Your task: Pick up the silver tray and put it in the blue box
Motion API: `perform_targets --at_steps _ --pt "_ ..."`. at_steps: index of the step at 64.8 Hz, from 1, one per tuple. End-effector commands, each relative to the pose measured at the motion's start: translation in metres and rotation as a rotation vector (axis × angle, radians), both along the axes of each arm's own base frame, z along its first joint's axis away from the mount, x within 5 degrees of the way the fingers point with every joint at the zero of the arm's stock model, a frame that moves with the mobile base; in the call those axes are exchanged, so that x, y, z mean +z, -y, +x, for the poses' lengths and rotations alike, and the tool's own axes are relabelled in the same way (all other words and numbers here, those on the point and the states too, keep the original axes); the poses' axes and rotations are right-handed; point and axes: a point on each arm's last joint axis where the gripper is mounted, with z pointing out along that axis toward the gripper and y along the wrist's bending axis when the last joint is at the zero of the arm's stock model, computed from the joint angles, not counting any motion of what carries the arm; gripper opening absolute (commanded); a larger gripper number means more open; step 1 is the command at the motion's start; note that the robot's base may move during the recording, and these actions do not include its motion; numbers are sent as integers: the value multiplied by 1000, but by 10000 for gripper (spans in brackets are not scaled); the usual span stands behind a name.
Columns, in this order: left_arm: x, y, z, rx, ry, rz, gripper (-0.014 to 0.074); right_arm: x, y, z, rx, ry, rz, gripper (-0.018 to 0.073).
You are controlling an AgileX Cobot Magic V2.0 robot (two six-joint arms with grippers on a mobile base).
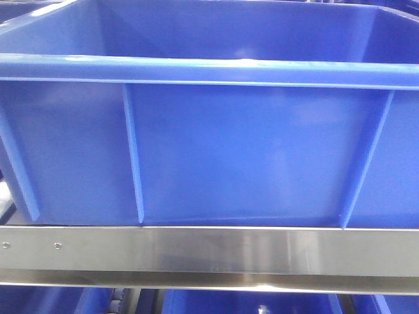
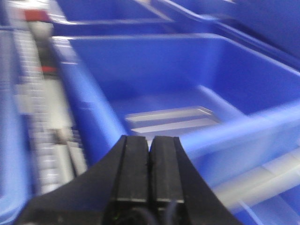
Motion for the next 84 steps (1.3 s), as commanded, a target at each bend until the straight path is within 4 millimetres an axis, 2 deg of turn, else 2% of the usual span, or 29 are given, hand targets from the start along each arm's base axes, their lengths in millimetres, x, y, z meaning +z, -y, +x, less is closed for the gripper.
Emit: perform_targets --at_steps 1,12,27,30,84 --pt "6 0 7 92 124 -98 -94 14 0 1 4 93 -6 52" --pt "-29 -8 17 305 204 -132 -94 14 0 1 4 93 -6 52" --pt "-82 -15 18 407 270 -162 -94 14 0 1 4 93 -6 52" --pt "-84 -15 17 411 226 -151 -94 14 0 1 4 93 -6 52" --pt "-85 -15 15 410 241 -156 -94 14 0 1 4 92 -7 52"
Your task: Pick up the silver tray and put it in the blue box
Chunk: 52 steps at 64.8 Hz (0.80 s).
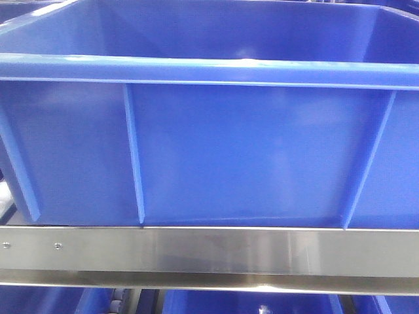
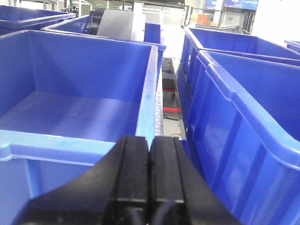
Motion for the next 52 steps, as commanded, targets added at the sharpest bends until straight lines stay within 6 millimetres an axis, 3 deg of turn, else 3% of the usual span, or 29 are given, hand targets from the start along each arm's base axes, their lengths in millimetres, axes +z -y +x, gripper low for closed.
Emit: perform_targets --at_steps 1,19,30,52 --pt "9 0 -3 1 103 -16 -94 15 0 1 4 94 -7 52" --pt "9 0 -3 1 103 -16 -94 9 -2 5 -5 117 -10 52" --pt "9 0 -3 1 103 -16 -94 -8 -4 17 -118 160 11 52" --pt "9 0 -3 1 103 -16 -95 -75 2 35 -350 282 73 52"
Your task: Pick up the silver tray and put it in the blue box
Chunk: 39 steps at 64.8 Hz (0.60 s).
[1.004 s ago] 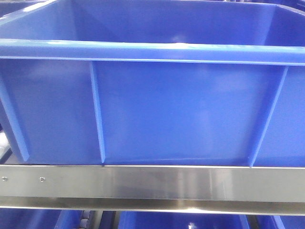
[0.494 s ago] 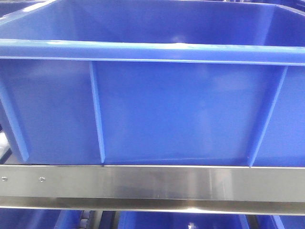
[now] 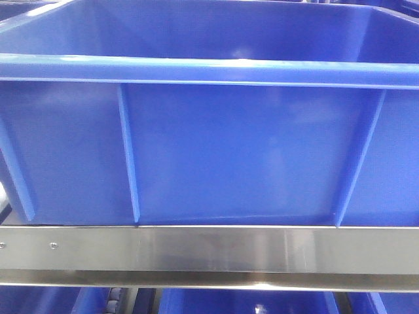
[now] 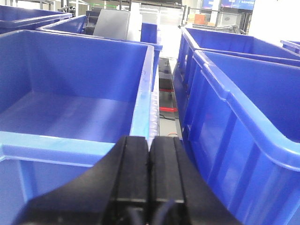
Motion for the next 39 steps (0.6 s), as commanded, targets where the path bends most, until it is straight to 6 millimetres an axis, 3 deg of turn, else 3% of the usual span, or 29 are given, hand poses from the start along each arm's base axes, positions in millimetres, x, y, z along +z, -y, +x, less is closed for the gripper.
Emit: perform_targets --at_steps 1,11,39 --pt "9 0 -3 1 103 -16 -94 4 1 0 -18 191 -28 52" --pt "9 0 -3 1 103 -16 -95 -28 1 -1 -17 280 -38 52" --pt "9 0 -3 1 103 -14 -95 -34 1 -2 -17 208 -30 52"
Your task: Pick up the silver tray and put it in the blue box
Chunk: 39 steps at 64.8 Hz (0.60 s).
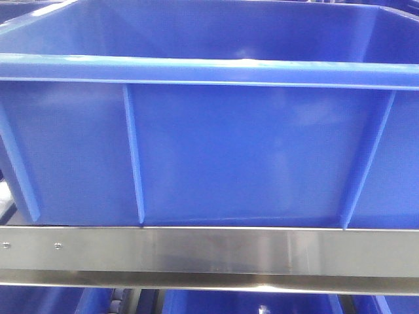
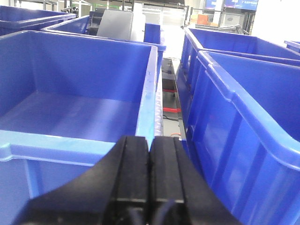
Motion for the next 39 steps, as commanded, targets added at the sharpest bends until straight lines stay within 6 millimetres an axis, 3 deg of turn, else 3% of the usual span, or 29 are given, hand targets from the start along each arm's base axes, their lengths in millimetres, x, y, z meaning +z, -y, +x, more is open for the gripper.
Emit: perform_targets --at_steps 1,39 --pt "10 0 -3 1 103 -14 -94 8 0 -2 -6 96 -22 52" --pt "10 0 -3 1 103 -14 -94 8 0 -2 -6 96 -22 52"
